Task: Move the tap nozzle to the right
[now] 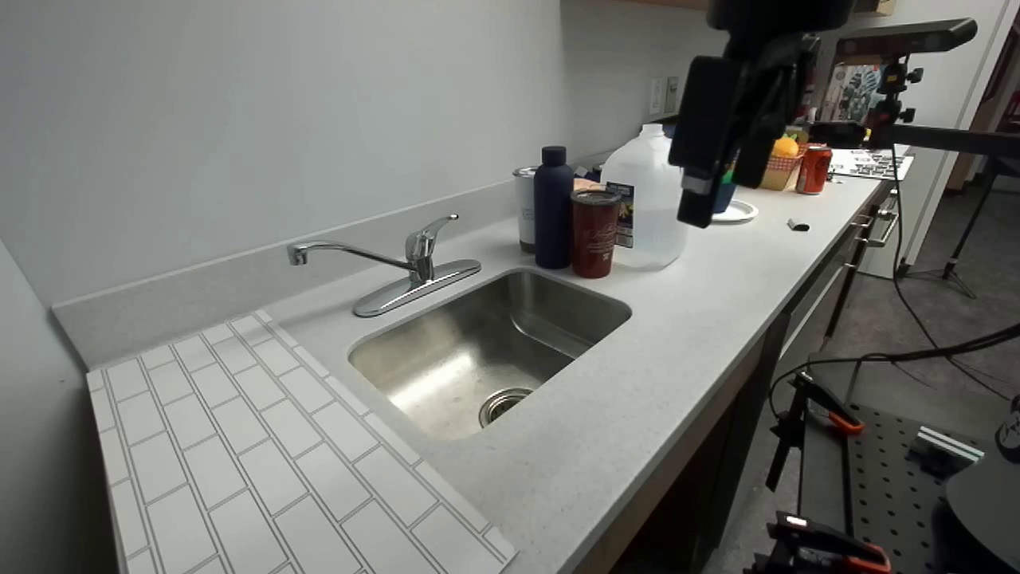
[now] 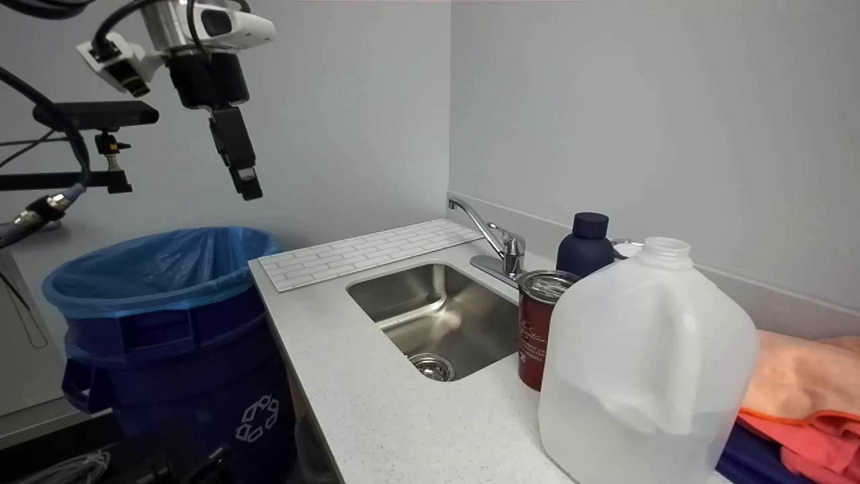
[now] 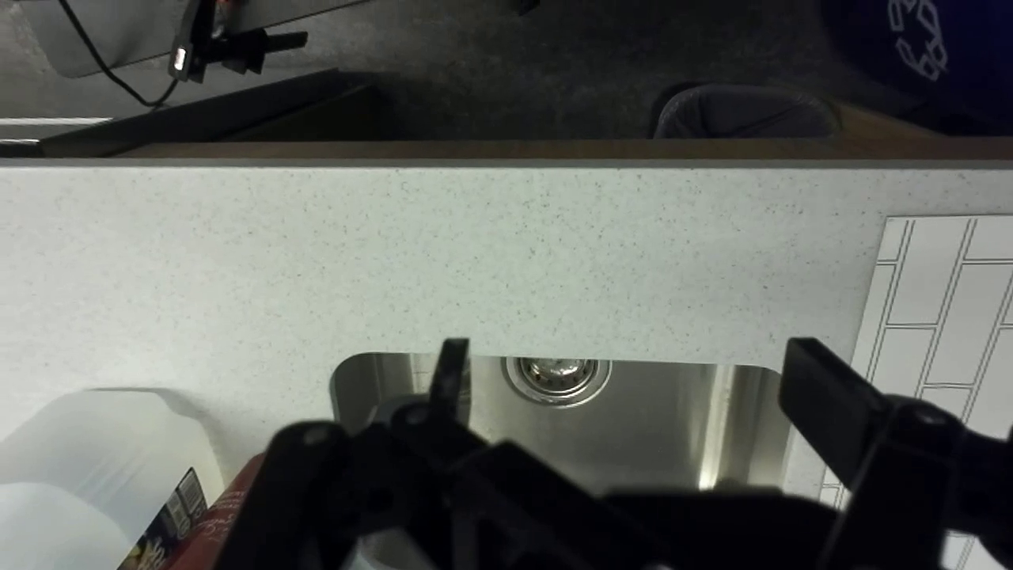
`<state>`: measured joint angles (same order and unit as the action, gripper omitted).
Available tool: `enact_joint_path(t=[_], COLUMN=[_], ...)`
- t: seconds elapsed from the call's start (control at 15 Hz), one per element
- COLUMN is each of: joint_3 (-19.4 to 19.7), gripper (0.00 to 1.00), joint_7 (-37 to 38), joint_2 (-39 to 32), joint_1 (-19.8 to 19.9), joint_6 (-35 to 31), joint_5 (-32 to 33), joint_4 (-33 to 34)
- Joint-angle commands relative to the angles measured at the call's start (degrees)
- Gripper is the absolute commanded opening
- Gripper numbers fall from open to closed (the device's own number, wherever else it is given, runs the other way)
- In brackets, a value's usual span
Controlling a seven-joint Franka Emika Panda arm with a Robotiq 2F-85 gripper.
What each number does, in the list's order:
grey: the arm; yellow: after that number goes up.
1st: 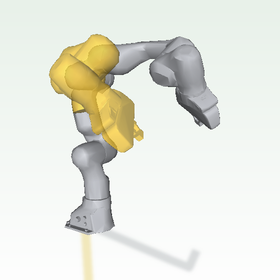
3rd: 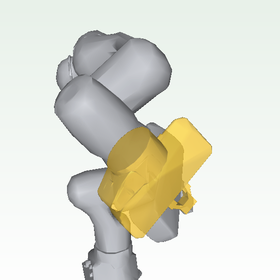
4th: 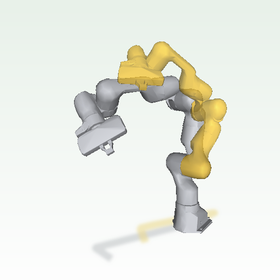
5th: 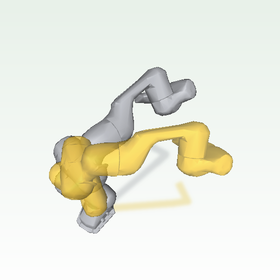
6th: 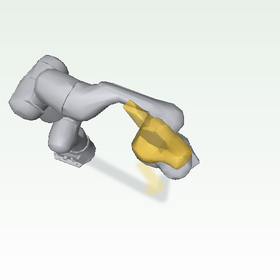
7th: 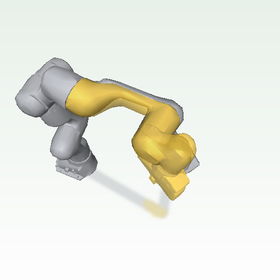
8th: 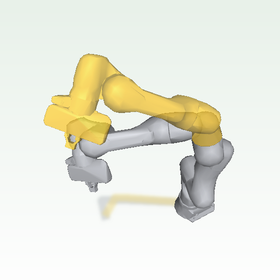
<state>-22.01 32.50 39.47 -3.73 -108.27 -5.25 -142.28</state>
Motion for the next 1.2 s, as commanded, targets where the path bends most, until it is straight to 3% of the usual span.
enact_joint_path(t=[0.0,0.13,0.2,0.33,0.53,0.6,0.67,0.87,1.13], joint_3=[1.65,2.42,-1.3,-2.59,-5.87,-4.22,-1.19,-0.71,-0.66], gripper=[1.0,1.0,1.0,1.0,1.0,1.0,1.0,1.0,1.0], joint_7=[0.19,-0.11,1.54,0.13,1.68,4.53,1.7,3.41,3.39], joint_2=[-3.54,-4.46,-14.21,-18.08,-28.02,-31.29,-24.04,-30.75,-31.5], joint_1=[0.01,-0.37,1.78,2.5,3.66,1.25,-1.12,-1.9,-2.04], joint_6=[0.82,0.82,-3.53,-5.59,-10.78,-12.18,-11.09,-12.47,-12.47], joint_5=[0.45,0.1,-0.39,0.23,4.57,8.64,5.05,7.97,8.08], joint_4=[2.53,2.87,8.04,10.63,16.04,17.85,12.0,16.04,17.0])
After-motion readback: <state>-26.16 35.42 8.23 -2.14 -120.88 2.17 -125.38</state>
